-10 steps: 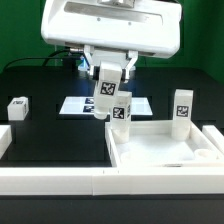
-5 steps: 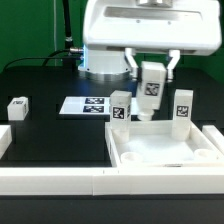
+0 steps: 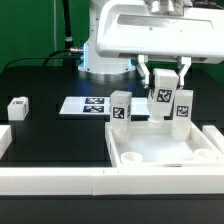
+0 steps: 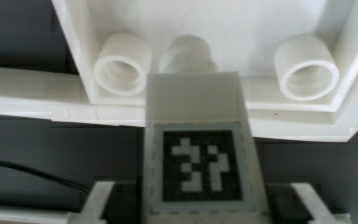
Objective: Assemble square table
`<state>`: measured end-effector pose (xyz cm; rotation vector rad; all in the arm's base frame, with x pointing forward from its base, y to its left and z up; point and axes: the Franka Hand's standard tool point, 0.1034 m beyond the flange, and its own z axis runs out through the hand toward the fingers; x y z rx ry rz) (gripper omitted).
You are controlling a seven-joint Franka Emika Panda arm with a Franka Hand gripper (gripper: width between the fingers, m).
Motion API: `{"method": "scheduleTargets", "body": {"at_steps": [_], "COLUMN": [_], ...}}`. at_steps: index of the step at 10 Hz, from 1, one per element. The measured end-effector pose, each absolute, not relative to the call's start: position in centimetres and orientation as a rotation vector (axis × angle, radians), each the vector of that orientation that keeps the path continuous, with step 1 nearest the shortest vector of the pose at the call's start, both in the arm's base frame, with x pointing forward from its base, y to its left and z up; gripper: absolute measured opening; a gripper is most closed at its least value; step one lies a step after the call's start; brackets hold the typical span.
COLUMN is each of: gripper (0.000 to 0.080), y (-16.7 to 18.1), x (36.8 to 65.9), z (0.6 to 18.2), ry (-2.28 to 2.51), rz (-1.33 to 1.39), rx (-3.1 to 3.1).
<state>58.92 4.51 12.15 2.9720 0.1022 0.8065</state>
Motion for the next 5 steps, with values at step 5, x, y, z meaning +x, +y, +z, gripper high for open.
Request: {"method": "scheduleTargets", "body": {"at_steps": [5], "gripper": [0.0285], "y": [9.8], "x": [60.8], "z": [11.4], "ry": [0.139], "rz": [0.892], "rx": [2.992]}}
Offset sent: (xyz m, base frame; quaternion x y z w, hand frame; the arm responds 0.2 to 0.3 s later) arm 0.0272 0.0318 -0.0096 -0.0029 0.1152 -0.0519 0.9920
